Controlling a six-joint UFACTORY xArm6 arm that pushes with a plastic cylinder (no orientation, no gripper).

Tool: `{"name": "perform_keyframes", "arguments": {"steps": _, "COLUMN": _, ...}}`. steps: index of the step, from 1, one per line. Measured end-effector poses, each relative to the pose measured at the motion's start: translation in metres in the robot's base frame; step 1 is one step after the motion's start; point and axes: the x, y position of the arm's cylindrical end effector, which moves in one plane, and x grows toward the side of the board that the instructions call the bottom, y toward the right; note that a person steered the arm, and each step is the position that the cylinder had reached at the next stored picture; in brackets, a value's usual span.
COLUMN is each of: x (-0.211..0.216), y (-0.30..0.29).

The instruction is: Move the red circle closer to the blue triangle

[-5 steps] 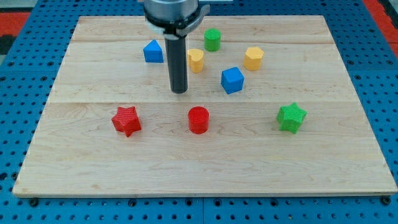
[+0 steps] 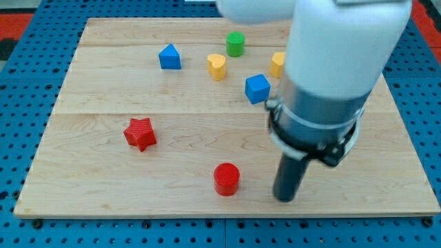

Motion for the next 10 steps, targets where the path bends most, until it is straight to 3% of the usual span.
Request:
{"name": "perform_keyframes", "arguments": {"steps": 2, "x": -0.093, "y": -0.079}}
{"name": "perform_keyframes", "arguments": {"steps": 3, "x": -0.037, "y": -0.039}}
{"name": "perform_keyframes", "arguments": {"steps": 4, "x": -0.003, "y": -0.045}}
{"name": "perform_keyframes", "arguments": {"steps": 5, "x": 0.003, "y": -0.084}}
{"name": "perform_keyframes", "arguments": {"steps": 6, "x": -0.069, "y": -0.121}}
{"name": "perform_keyframes", "arguments": {"steps": 7, "x": -0.111, "y": -0.132}}
{"name": "perform_keyframes", "arguments": {"steps": 8, "x": -0.080, "y": -0.132}}
{"name": "perform_keyframes", "arguments": {"steps": 9, "x": -0.096, "y": -0.169}}
{"name": "perform_keyframes", "arguments": {"steps": 10, "x": -0.149, "y": -0.179}}
